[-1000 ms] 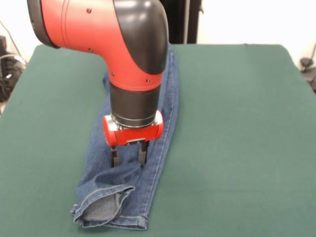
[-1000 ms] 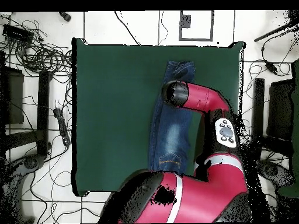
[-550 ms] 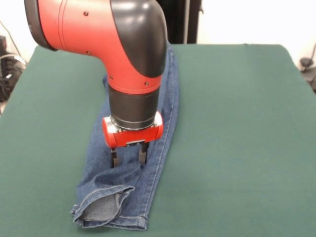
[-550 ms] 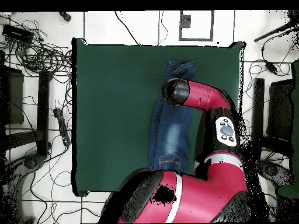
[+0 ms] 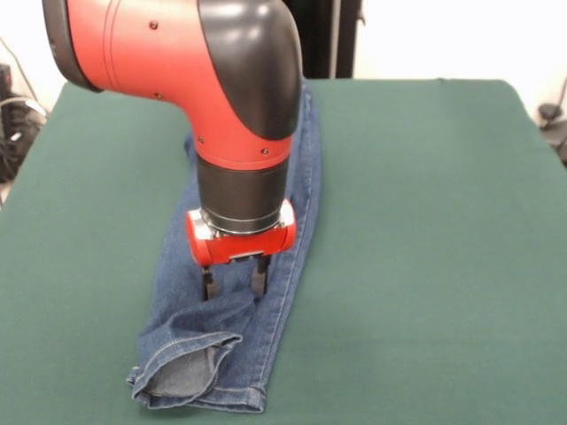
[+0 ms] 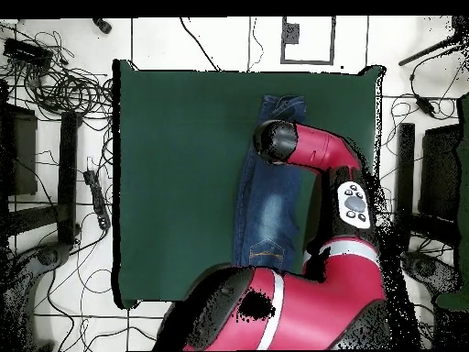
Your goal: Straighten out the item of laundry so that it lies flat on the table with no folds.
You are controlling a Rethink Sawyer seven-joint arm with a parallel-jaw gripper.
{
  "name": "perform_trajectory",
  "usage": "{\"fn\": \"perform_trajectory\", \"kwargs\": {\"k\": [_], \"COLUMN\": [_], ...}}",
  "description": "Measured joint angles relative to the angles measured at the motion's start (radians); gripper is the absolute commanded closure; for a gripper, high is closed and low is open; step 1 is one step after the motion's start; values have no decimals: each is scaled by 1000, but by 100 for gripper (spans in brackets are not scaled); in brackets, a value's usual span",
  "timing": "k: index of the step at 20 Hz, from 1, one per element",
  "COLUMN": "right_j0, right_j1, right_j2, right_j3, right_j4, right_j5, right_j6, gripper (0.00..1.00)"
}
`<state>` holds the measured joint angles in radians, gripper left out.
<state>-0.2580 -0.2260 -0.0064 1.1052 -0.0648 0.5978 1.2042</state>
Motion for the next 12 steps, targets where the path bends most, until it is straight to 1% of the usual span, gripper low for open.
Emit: {"fn": "perform_trajectory", "kwargs": {"k": [8, 12], "right_j0": [11, 33], "right_j1": [-2, -2], "right_j2": [-3, -16], "right_j3": [-15, -50], "right_j4": [12, 33], "right_j5": [30, 81], "right_j6": [0, 1], "gripper": [0, 0]}}
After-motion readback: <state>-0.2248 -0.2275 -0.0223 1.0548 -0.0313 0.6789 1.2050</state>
